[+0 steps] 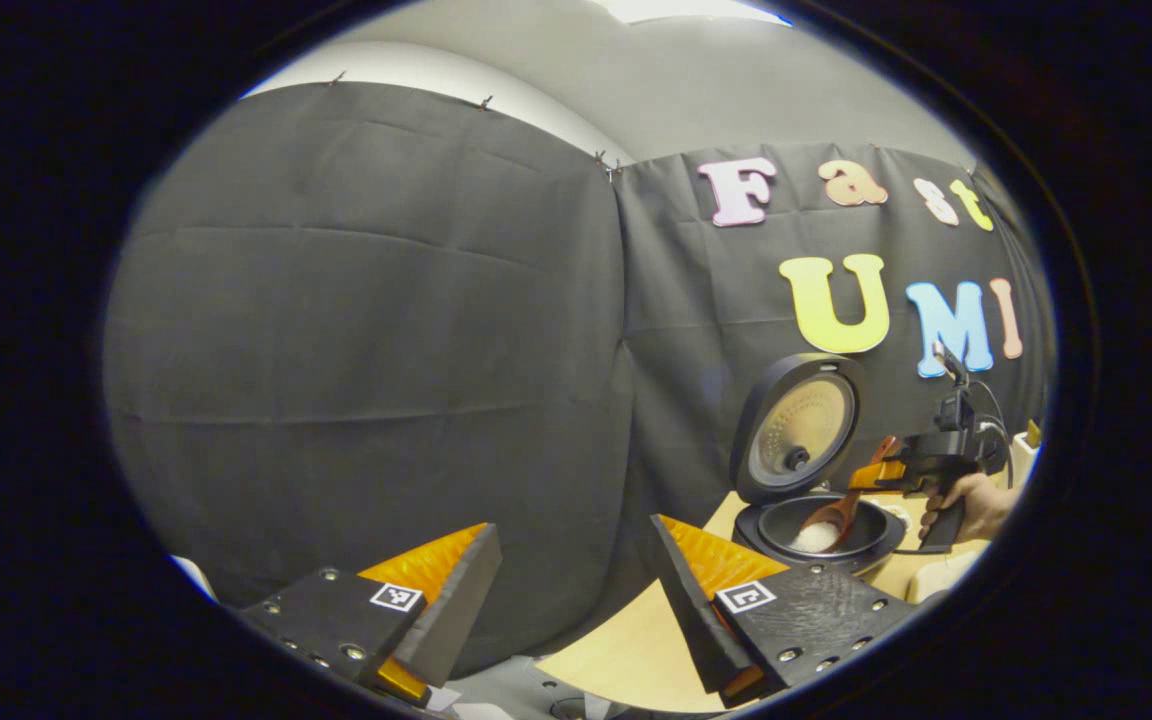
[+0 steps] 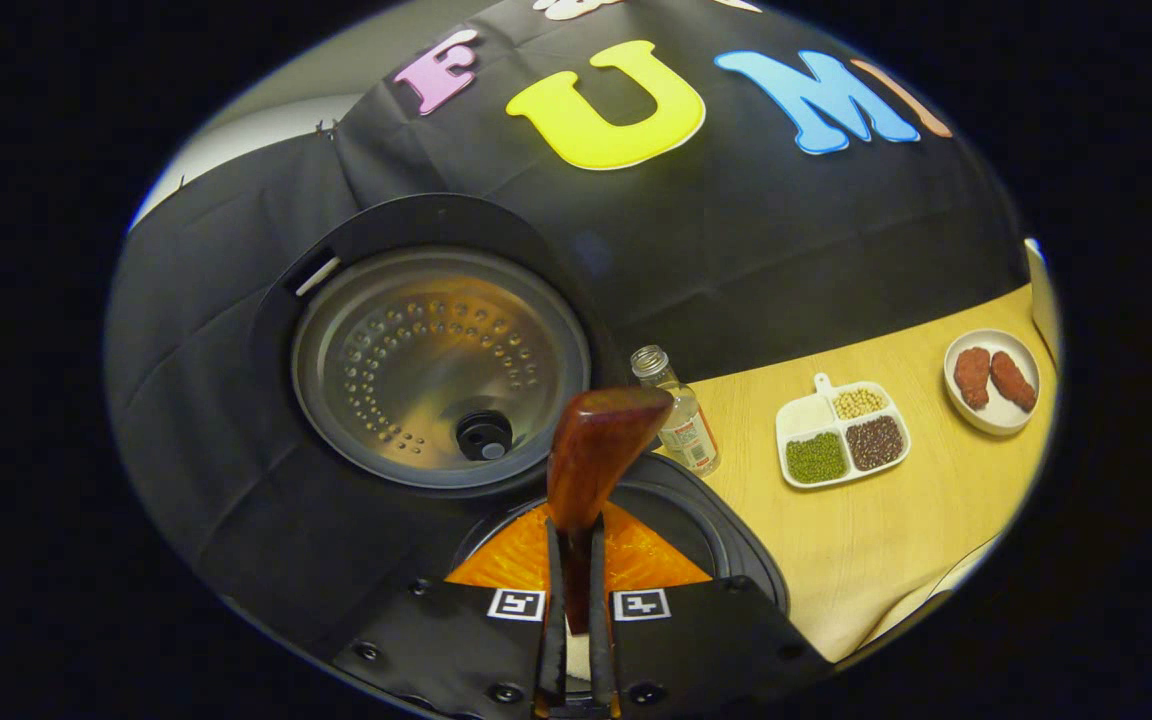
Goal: Close the left gripper, press the button to open the rice cooker; take a wooden spoon from the chopstick holder with the right hand, scoop a spoonful of rice and pour it into the rice cooker, then put the wooden spoon back into the chopstick holder.
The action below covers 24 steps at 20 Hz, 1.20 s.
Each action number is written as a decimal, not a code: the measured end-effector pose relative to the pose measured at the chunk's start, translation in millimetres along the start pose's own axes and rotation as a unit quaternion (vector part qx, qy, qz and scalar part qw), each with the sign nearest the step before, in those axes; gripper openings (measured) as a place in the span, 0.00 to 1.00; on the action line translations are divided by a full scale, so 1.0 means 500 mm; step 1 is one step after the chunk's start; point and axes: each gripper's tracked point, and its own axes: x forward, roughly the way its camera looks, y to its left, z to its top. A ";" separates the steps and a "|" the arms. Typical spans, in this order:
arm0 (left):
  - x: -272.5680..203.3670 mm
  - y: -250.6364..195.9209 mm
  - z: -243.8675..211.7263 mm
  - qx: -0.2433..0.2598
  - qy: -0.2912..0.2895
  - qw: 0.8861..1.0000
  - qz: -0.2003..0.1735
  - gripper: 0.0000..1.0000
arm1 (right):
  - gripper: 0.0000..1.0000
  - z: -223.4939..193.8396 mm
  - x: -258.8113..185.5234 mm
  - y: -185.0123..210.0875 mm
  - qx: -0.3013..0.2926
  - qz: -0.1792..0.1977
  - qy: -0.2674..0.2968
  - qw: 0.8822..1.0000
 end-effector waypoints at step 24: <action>0.001 0.004 0.000 -0.013 -0.008 1.000 -0.007 0.87 | 0.11 -0.012 -0.055 0.119 -0.541 -0.031 -0.106 0.834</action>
